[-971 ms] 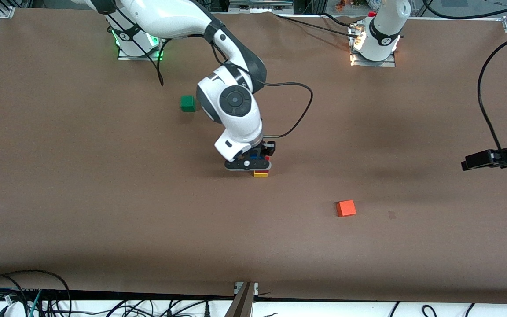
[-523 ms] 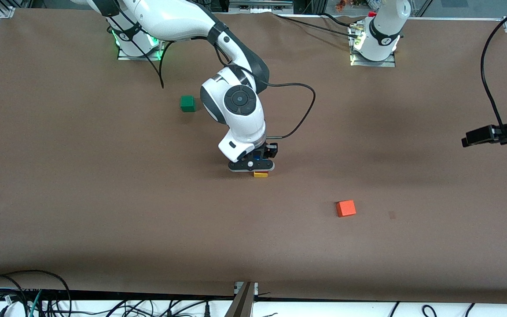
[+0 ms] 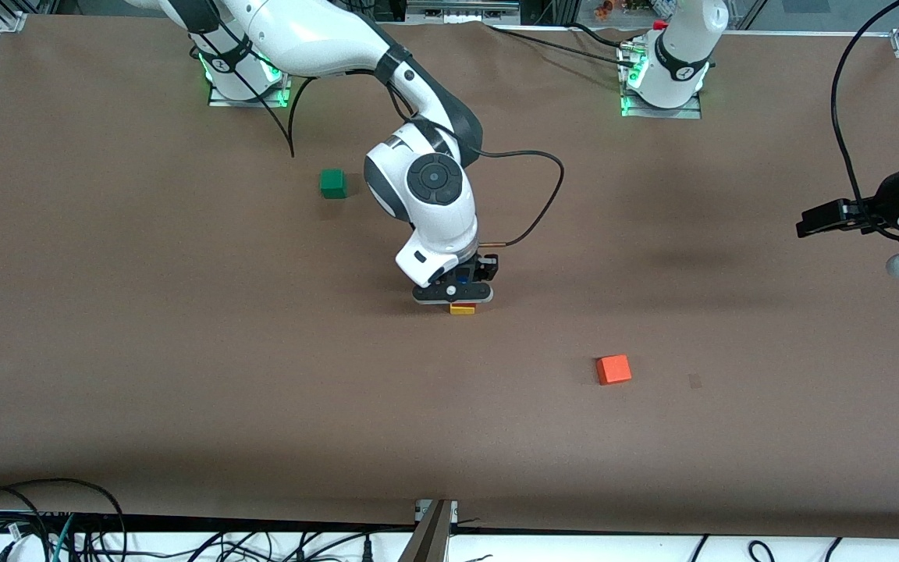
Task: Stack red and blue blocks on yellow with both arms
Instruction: 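Lower the blue cube onto the red cube with the right gripper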
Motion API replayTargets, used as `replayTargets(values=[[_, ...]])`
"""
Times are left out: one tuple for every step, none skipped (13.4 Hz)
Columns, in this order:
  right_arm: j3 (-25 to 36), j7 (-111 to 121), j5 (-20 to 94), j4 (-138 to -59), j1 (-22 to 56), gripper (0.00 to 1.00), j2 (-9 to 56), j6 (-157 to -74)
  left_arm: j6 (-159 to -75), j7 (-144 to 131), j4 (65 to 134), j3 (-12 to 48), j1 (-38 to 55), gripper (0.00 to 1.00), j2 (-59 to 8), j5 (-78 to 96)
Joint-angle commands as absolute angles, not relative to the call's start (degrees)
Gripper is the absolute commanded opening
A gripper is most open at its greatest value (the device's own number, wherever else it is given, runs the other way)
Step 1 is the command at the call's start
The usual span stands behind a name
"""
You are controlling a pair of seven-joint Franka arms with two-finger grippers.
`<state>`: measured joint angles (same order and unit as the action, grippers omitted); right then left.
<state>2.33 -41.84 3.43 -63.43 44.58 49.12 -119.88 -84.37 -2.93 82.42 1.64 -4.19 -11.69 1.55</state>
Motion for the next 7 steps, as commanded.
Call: replayTargets(values=[[2.64,-43.42,2.37,-61.26,45.44,0.48,50.45,-119.71,-85.08,-2.37,82.88,1.93,-4.39,1.00,-11.07,2.02],[2.64,-43.42,2.37,-61.26,45.44,0.49,50.45,-119.97,-85.08,-2.29,82.88,1.85,-4.39,1.00,-11.25,1.85],[2.72,-43.42,2.29,-61.26,45.44,0.49,50.45,-119.97,-85.08,-1.85,82.79,1.85,-4.57,1.00,-11.25,1.85],[2.72,-43.42,2.29,-61.35,45.44,0.51,50.54,-119.97,-85.08,-1.76,82.88,1.58,-4.66,1.00,-11.25,1.85],[2.72,-43.42,2.29,-61.26,45.44,0.52,50.62,-119.97,-85.08,-1.76,82.79,1.41,-4.75,1.00,-11.25,1.76],[2.81,-43.42,2.29,-61.26,45.44,0.55,50.89,-120.06,-85.08,-1.76,82.71,1.41,-4.66,1.00,-11.34,1.76],[2.81,-43.42,2.29,-61.26,45.44,0.55,50.89,-120.06,-85.08,-1.84,82.71,1.41,-4.66,1.00,-11.34,1.76]])
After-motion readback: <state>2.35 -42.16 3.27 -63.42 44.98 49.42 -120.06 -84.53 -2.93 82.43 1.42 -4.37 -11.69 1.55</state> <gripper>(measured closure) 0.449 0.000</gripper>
